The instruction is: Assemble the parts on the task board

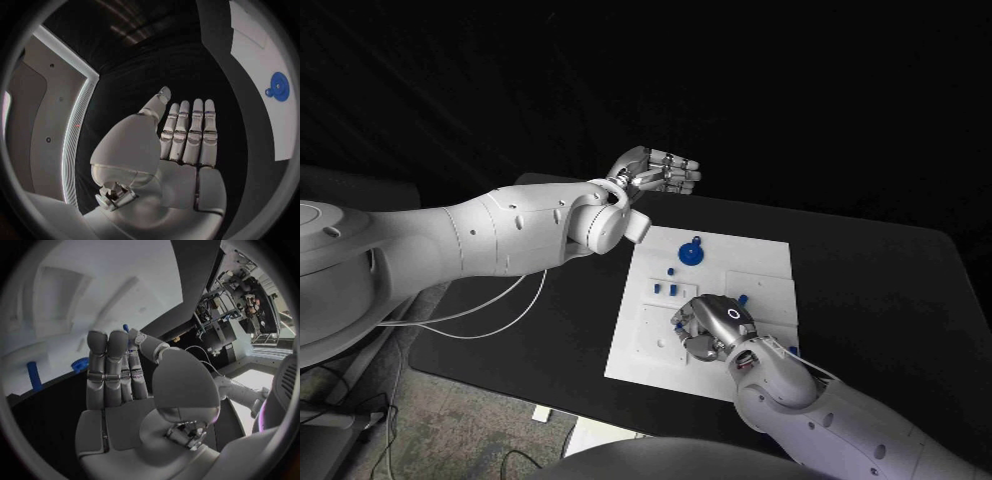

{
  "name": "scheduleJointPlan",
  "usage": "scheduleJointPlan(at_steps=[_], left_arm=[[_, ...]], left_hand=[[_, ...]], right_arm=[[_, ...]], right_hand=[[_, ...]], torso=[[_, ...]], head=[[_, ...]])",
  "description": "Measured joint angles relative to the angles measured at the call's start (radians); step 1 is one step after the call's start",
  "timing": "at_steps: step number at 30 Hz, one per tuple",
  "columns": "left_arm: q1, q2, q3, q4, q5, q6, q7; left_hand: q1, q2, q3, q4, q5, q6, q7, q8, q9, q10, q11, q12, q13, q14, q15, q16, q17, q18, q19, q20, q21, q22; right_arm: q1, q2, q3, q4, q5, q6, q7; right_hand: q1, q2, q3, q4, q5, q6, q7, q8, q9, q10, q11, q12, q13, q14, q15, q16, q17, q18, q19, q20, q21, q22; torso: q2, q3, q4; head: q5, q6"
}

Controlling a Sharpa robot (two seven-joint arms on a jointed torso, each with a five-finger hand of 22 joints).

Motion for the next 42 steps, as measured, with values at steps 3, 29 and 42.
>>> scheduleJointPlan(at_steps=[3, 29, 42], left_arm=[[0.0, 0.0, 0.0, 0.0, 0.0, 0.0, 0.0], [0.0, 0.002, 0.0, 0.001, 0.001, 0.008, -0.005], [0.0, 0.001, 0.0, 0.002, 0.001, 0.01, -0.007]], left_hand=[[0.0, 0.0, 0.0, 0.0, 0.0, 0.0, 0.0, 0.0, 0.0, 0.0, 0.0, 0.0, 0.0, 0.0, 0.0, 0.0, 0.0, 0.0, 0.0, 0.0, 0.0, 0.0], [0.0, 0.0, 0.0, 0.0, 0.0, 0.0, 0.0, 0.0, 0.0, 0.0, 0.0, 0.0, 0.0, 0.0, 0.0, 0.0, 0.0, 0.0, 0.0, 0.0, 0.0, -0.008], [0.0, 0.0, 0.0, 0.0, 0.0, 0.0, 0.0, 0.0, 0.0, 0.0, 0.0, 0.0, 0.0, 0.0, 0.0, 0.0, 0.0, 0.0, 0.0, 0.0, 0.0, -0.009]], right_arm=[[0.0, 0.001, -0.001, -0.004, -0.005, 0.0, -0.004], [0.0, 0.014, -0.002, -0.03, -0.036, -0.014, -0.055], [0.0, 0.017, -0.006, -0.036, -0.035, -0.01, -0.058]], right_hand=[[0.0, 0.0, 0.0, 0.0, 0.0, 0.0, 0.0, 0.0, 0.0, 0.002, 0.002, 0.0, 0.0, 0.0, 0.0, 0.001, -0.001, 0.0, 0.002, -0.001, -0.007, 0.008], [0.0, 0.0, 0.001, -0.004, 0.001, 0.0, 0.0, -0.001, -0.001, 0.008, -0.002, 0.001, 0.0, -0.002, -0.002, 0.0, -0.002, 0.0, 0.013, -0.004, -0.038, 0.046], [-0.002, -0.002, 0.004, -0.007, 0.001, 0.0, 0.0, -0.003, 0.0, 0.008, -0.002, 0.001, 0.0, -0.002, -0.002, 0.0, -0.002, -0.002, 0.018, 0.0, -0.053, 0.059]], torso=[[0.0, -0.0003, 0.0002], [0.0, 0.0007, -0.0005], [0.0, 0.0006, -0.0006]], head=[[-0.001, 0.0], [-0.004, 0.009], [-0.005, 0.01]])
